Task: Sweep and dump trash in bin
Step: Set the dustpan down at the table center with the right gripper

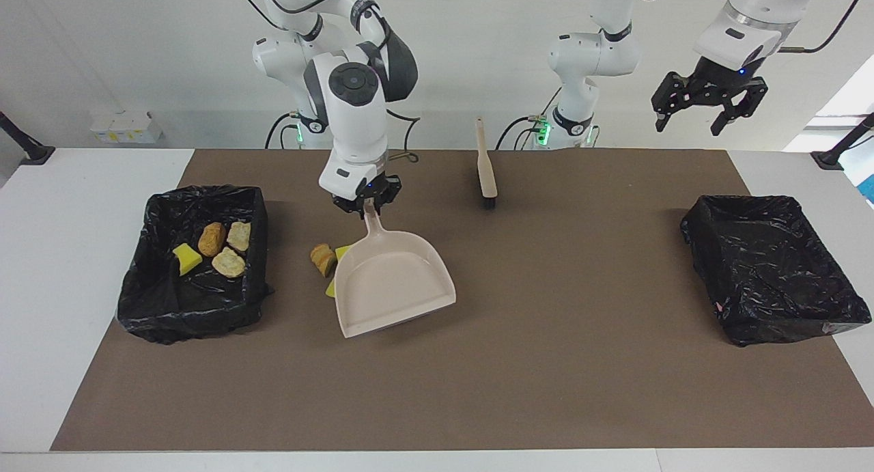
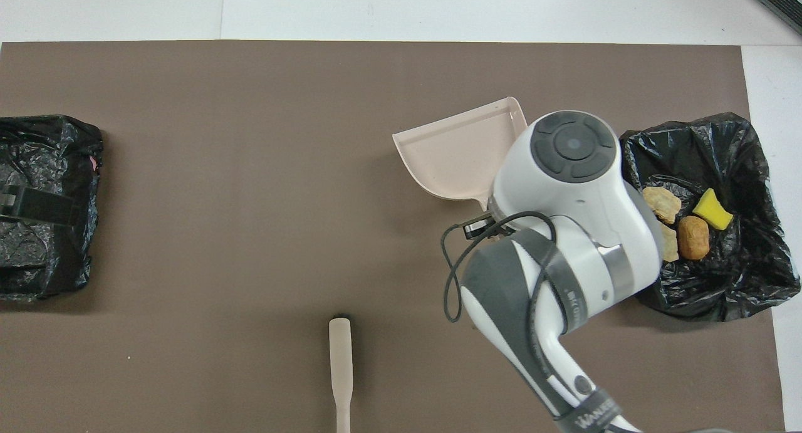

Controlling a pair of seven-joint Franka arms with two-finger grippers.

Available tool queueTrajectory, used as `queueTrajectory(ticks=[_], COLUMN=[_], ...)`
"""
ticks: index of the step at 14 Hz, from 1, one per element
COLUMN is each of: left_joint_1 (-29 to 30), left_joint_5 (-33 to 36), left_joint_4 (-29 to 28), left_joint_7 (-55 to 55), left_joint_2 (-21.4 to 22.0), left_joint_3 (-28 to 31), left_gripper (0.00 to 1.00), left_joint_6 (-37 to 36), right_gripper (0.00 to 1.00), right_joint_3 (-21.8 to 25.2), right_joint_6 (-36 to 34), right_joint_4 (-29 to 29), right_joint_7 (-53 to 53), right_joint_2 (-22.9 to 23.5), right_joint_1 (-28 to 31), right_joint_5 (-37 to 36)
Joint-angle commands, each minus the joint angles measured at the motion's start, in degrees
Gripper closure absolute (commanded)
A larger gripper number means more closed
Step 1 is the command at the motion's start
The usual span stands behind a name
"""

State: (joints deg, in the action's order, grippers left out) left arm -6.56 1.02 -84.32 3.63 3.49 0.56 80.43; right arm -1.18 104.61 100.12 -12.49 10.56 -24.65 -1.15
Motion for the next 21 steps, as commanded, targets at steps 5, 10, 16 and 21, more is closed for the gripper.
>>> queueTrajectory(ticks=[5, 10, 16, 21], left_joint_1=[3.7, 3.5, 3.3, 3.7], left_joint_5=[0.0, 0.1, 0.5, 0.5], left_joint_4=[1.4, 2.5, 2.1, 1.4], left_joint_7=[0.9, 0.9, 0.9, 0.5], left_joint_2=[-1.2, -2.4, -1.1, -0.5], left_joint_3=[-0.3, -0.3, -0.7, -0.6], left_gripper=[0.0, 0.0, 0.0, 0.0], left_joint_6=[-0.8, -1.2, -1.0, -1.1], right_gripper=[1.0, 1.0, 0.0, 0.0], right_joint_3=[0.2, 0.1, 0.3, 0.1], right_joint_6=[4.4, 12.4, 11.9, 7.4], right_joint_4=[-16.4, -18.1, -16.1, -7.3], right_joint_7=[-21.5, -28.2, -27.3, -26.8], right_joint_2=[16.8, 23.6, 19.6, 8.5], right_joint_1=[-9.6, -13.4, -12.5, -11.8], right_joint_5=[0.5, 0.5, 0.9, 1.6])
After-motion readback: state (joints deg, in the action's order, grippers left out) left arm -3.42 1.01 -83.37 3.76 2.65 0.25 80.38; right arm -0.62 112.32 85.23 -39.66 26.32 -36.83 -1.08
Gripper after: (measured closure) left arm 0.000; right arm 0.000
